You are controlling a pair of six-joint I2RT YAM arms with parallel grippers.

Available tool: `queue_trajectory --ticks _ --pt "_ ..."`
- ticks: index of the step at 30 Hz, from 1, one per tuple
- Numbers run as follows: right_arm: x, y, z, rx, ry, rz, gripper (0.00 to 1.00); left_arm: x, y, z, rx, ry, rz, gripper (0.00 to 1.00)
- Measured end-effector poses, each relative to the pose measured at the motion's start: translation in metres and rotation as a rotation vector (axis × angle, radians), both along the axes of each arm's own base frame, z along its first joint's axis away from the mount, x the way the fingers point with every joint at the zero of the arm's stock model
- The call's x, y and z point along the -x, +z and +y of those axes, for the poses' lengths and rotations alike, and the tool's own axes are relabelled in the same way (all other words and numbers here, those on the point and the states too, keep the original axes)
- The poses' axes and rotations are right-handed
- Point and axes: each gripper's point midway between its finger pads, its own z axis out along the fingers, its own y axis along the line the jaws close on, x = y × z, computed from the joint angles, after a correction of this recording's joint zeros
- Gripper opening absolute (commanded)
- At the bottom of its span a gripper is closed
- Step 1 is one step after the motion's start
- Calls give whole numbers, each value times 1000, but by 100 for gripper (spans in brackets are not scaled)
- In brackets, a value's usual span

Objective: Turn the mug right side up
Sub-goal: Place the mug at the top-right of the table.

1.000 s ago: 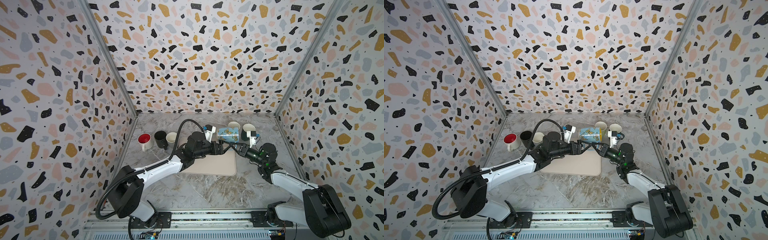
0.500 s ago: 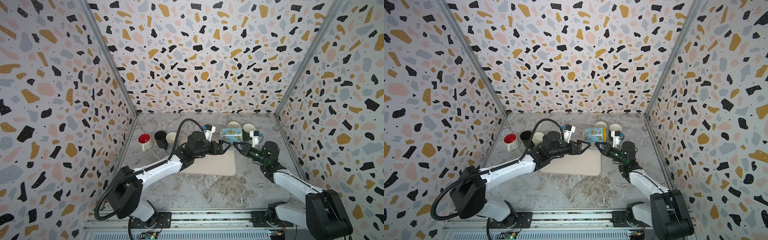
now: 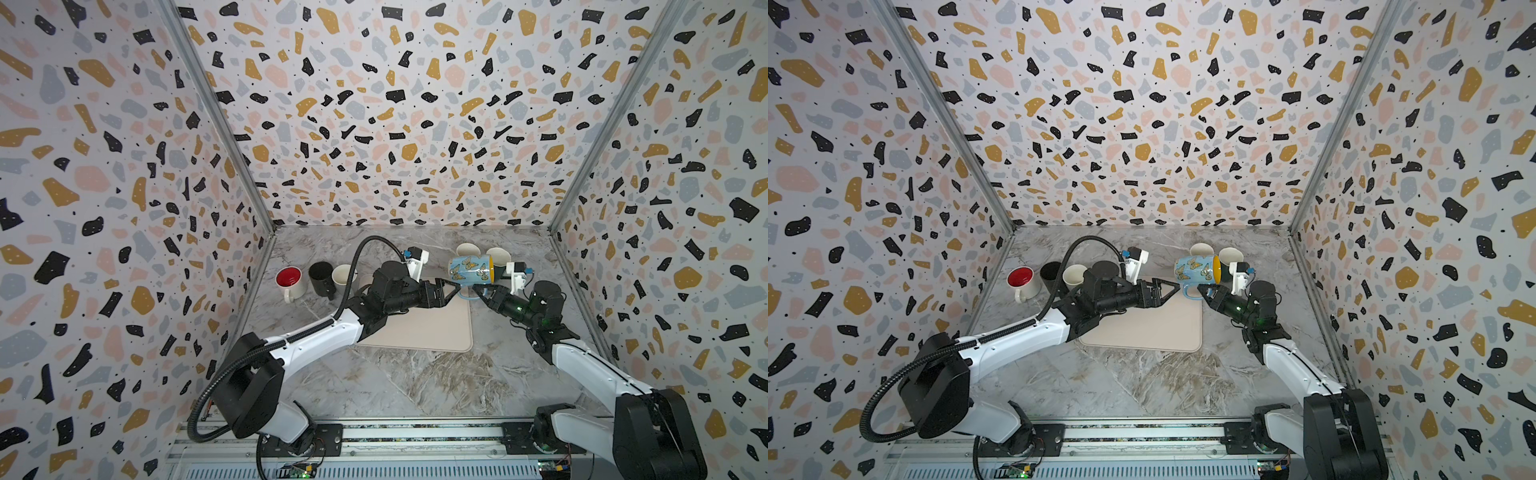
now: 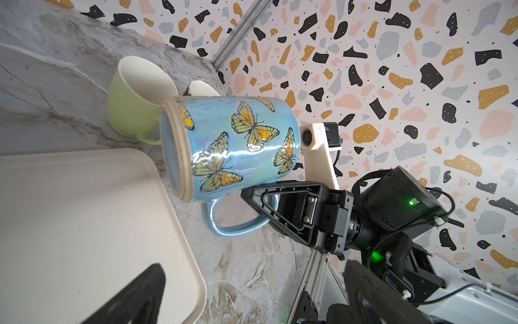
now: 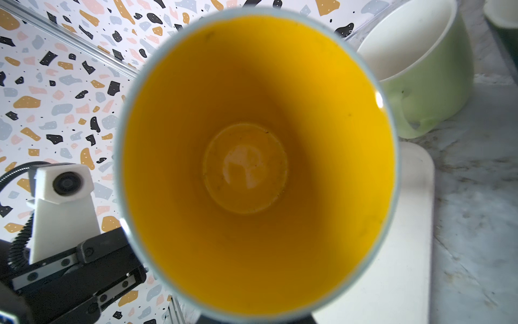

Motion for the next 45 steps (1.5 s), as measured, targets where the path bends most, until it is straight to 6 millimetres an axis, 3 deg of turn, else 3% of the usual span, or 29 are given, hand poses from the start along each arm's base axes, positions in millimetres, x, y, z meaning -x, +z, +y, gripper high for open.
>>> queue_trajectory --ticks 12,26,36,45 --pt "-14 13 -40 173 -145 -2 0 -8 6 26 8 61 -22 100" --pt "-16 8 -82 405 -294 81 0 -14 -16 52 -19 117 -2 100" --pt "-27 22 -122 634 -430 116 0 -19 -29 70 -45 159 -1 100" --pt "-33 0 -142 779 -463 197 0 -21 -42 91 -142 237 -54 100"
